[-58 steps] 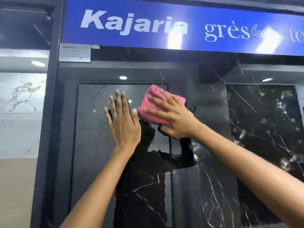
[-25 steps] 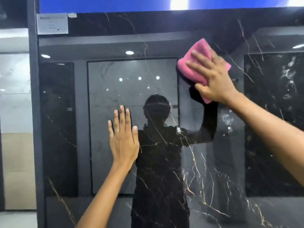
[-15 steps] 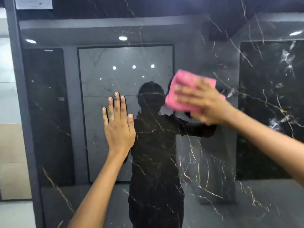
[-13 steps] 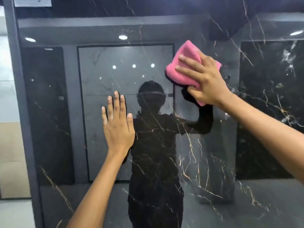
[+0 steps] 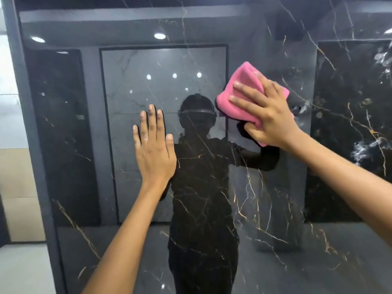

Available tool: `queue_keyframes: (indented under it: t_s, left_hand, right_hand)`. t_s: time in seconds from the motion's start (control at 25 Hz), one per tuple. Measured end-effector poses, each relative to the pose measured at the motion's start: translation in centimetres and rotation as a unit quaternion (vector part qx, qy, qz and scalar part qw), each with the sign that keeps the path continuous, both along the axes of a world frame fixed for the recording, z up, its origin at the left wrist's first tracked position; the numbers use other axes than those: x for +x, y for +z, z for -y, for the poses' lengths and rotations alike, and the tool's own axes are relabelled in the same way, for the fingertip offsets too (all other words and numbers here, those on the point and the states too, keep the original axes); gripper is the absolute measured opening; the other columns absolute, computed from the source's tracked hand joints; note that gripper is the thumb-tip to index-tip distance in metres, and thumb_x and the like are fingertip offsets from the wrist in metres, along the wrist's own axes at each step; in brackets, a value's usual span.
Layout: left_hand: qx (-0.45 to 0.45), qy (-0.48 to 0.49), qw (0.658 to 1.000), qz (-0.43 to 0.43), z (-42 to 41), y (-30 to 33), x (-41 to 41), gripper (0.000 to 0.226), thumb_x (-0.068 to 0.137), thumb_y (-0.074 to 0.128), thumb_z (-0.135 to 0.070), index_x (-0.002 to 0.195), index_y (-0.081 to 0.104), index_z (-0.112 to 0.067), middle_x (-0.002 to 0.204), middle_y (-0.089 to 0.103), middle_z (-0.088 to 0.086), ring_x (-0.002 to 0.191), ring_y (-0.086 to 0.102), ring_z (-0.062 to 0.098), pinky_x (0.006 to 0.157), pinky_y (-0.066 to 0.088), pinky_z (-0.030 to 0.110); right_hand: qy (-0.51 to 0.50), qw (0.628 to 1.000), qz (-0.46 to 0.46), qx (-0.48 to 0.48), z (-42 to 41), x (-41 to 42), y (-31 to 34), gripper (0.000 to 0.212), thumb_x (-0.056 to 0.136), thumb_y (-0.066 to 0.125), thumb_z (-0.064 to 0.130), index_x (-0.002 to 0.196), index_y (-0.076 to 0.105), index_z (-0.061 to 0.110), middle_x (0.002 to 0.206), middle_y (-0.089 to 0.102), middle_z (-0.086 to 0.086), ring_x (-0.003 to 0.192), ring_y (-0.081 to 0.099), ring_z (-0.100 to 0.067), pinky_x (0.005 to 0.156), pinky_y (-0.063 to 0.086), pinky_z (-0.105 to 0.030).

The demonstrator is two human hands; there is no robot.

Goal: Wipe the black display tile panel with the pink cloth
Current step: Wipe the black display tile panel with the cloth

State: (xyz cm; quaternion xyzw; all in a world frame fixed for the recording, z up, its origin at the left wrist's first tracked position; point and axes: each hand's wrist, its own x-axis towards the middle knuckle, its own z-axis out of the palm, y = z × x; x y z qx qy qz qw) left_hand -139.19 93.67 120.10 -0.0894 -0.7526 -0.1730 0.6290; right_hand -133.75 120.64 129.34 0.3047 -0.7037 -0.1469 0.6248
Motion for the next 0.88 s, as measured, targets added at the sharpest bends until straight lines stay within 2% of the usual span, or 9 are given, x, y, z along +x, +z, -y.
queue_keyframes:
  t_s: [0.08, 0.2, 0.28, 0.36, 0.52, 0.6, 0.76, 0.84, 0.88]
  left_hand:
    - [-0.005, -0.003, 1.0, 0.0, 0.1, 0.0, 0.1, 0.056, 0.101, 0.022, -0.027, 0.152, 0.007, -0.012, 0.161, 0.005, 0.005, 0.148, -0.001, 0.021, 0.119, -0.002, 0.038]
    - [-0.01, -0.007, 1.0, -0.004, 0.3, 0.1, 0.1, 0.056, 0.101, 0.026, -0.025, 0.153, 0.011, -0.011, 0.16, 0.007, 0.006, 0.148, 0.002, 0.022, 0.119, -0.001, 0.039]
    - [-0.006, -0.008, 1.0, 0.0, 0.3, 0.1, 0.1, 0.056, 0.101, 0.027, -0.025, 0.153, 0.01, -0.011, 0.16, 0.007, 0.005, 0.148, 0.002, 0.022, 0.119, -0.001, 0.039]
    - [-0.004, -0.007, 1.0, 0.008, 0.3, 0.1, 0.0, 0.056, 0.101, 0.026, -0.026, 0.153, 0.01, -0.012, 0.16, 0.007, 0.005, 0.148, 0.002, 0.022, 0.119, 0.0, 0.04]
    - [-0.003, -0.026, 1.0, 0.005, 0.2, -0.1, 0.7, 0.055, 0.101, 0.024, -0.029, 0.152, 0.012, -0.011, 0.16, 0.007, 0.006, 0.148, 0.003, 0.023, 0.119, -0.002, 0.042]
    - [0.031, -0.05, 0.998, 0.006, -0.1, -2.6, 1.6, 0.055, 0.101, 0.025, -0.029, 0.152, 0.014, -0.012, 0.16, 0.004, 0.002, 0.148, 0.002, 0.022, 0.118, -0.008, 0.039]
    - [0.056, -0.031, 0.996, 0.062, 0.7, -11.7, 2.2, 0.057, 0.1, 0.024, -0.029, 0.152, 0.016, -0.01, 0.16, 0.0, -0.001, 0.148, -0.003, 0.019, 0.119, -0.005, 0.042]
    - [0.021, 0.002, 0.997, 0.071, 1.6, -14.3, 1.2, 0.057, 0.099, 0.024, -0.03, 0.151, 0.015, -0.008, 0.161, -0.005, -0.003, 0.148, -0.005, 0.018, 0.118, -0.003, 0.044]
    - [0.012, 0.013, 0.997, 0.07, 1.8, -14.6, 0.7, 0.057, 0.099, 0.024, -0.03, 0.151, 0.013, -0.009, 0.16, -0.007, -0.003, 0.148, -0.006, 0.018, 0.118, -0.003, 0.043]
  right_hand:
    - [0.019, 1.0, -0.002, 0.012, 2.7, -0.7, -3.6, 0.07, 0.066, 0.054, 0.018, 0.135, 0.048, 0.021, 0.145, 0.043, -0.005, 0.138, 0.028, -0.041, 0.111, 0.016, -0.057]
    - [-0.002, 0.972, 0.051, 0.229, 4.5, -1.0, -14.8, 0.069, 0.073, 0.059, 0.022, 0.14, 0.043, 0.024, 0.151, 0.033, 0.002, 0.143, 0.018, -0.037, 0.114, 0.004, -0.06]
    - [-0.03, 0.948, 0.052, 0.312, 2.8, -0.5, -17.2, 0.068, 0.075, 0.061, 0.027, 0.141, 0.041, 0.028, 0.157, 0.019, 0.005, 0.145, 0.01, -0.034, 0.116, 0.002, -0.057]
    - [-0.027, 0.973, 0.03, 0.226, 0.9, -0.2, -13.6, 0.069, 0.073, 0.058, 0.032, 0.139, 0.04, 0.027, 0.16, 0.008, 0.001, 0.146, 0.006, -0.034, 0.116, 0.008, -0.057]
    - [-0.012, 0.999, 0.014, -0.049, 2.0, 0.4, -3.5, 0.064, 0.071, 0.065, 0.037, 0.131, 0.047, 0.022, 0.15, 0.024, -0.023, 0.139, 0.016, -0.05, 0.112, 0.015, -0.06]
    - [0.013, 0.999, 0.042, 0.0, 4.5, -0.4, -6.6, 0.066, 0.073, 0.064, 0.033, 0.133, 0.043, 0.019, 0.149, 0.023, -0.027, 0.139, 0.013, -0.05, 0.112, 0.014, -0.063]
    - [-0.049, 0.951, 0.094, 0.289, 5.0, 0.3, -20.2, 0.067, 0.071, 0.065, 0.03, 0.135, 0.042, 0.024, 0.157, 0.012, -0.011, 0.144, 0.001, -0.04, 0.117, 0.0, -0.056]
    - [-0.037, 0.95, 0.066, 0.302, 2.7, 0.0, -18.9, 0.071, 0.072, 0.063, 0.032, 0.138, 0.038, 0.022, 0.16, 0.001, -0.001, 0.146, -0.002, -0.032, 0.118, -0.001, -0.051]
    - [-0.02, 0.967, 0.039, 0.251, 1.7, -0.2, -16.3, 0.071, 0.072, 0.062, 0.031, 0.137, 0.038, 0.02, 0.16, 0.0, 0.001, 0.147, 0.001, -0.029, 0.119, 0.002, -0.05]
